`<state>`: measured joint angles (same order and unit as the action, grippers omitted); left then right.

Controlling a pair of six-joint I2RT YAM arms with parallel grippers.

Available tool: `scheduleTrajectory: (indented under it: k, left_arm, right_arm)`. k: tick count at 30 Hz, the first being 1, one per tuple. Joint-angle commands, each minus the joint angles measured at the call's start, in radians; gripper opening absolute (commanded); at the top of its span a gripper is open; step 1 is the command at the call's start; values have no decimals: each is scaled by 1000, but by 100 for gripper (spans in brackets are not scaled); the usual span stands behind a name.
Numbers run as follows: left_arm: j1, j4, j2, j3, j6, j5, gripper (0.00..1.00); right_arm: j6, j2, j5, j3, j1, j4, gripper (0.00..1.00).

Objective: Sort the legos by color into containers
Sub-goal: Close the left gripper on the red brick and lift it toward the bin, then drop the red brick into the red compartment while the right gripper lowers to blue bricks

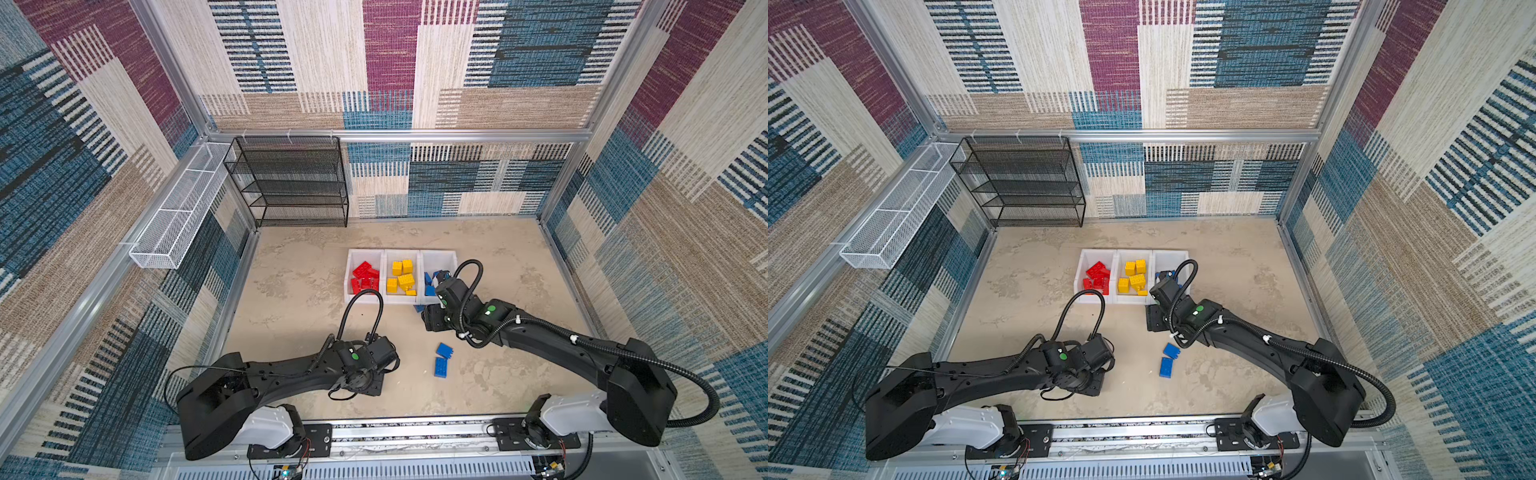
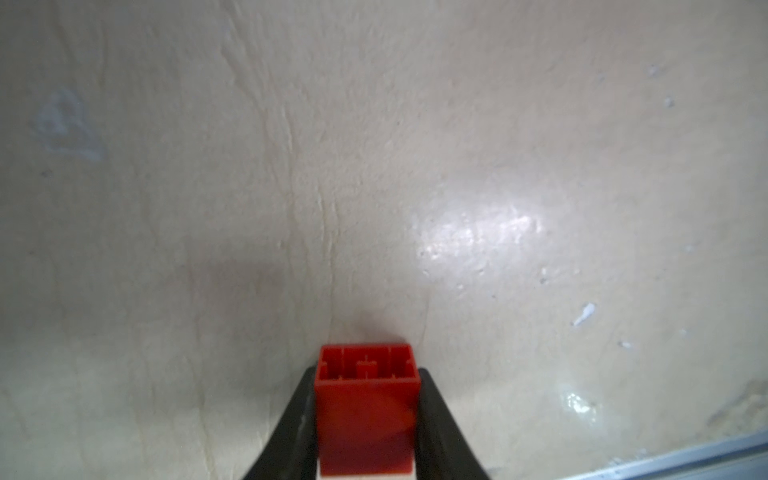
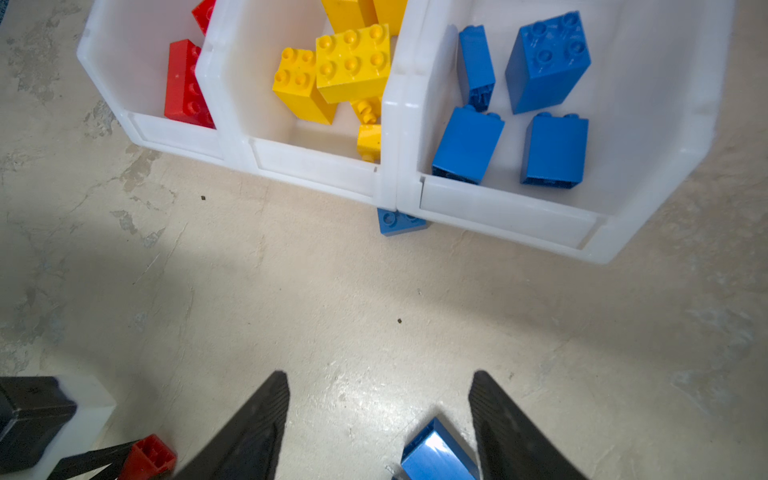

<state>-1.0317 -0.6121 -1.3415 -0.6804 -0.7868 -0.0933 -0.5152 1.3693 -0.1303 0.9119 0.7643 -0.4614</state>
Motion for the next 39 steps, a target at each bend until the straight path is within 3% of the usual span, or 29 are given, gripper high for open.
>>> scheduleTrajectory:
  k: [1, 4, 9, 13, 17, 26, 32, 39]
  left_arm:
    - [24, 12, 20, -71, 118, -33, 28]
    - [105, 0, 15, -177, 241, -39, 29]
    - [347, 24, -68, -352, 430, -16, 29]
    - [497, 17, -222, -536, 543, 11, 30]
    - [602, -14, -404, -702, 580, 70, 31]
    - [664, -66, -643, -912, 606, 101, 37]
    - [673, -64, -641, -918, 597, 93, 49]
    - [676, -54, -568, -872, 586, 95, 51]
  right_arm:
    - [-13, -14, -10, 12, 1, 9, 71]
    - [-15, -25, -16, 12, 1, 0, 71]
    - [-26, -43, -21, -5, 1, -12, 71]
    - [-43, -63, -15, -27, 1, -11, 70]
    - [-63, -74, -5, -49, 1, -13, 70]
    - [-99, -93, -12, -89, 0, -49, 70]
    - [-129, -88, 0, -118, 1, -59, 70]
    - [-184, -63, 2, -126, 1, -70, 70]
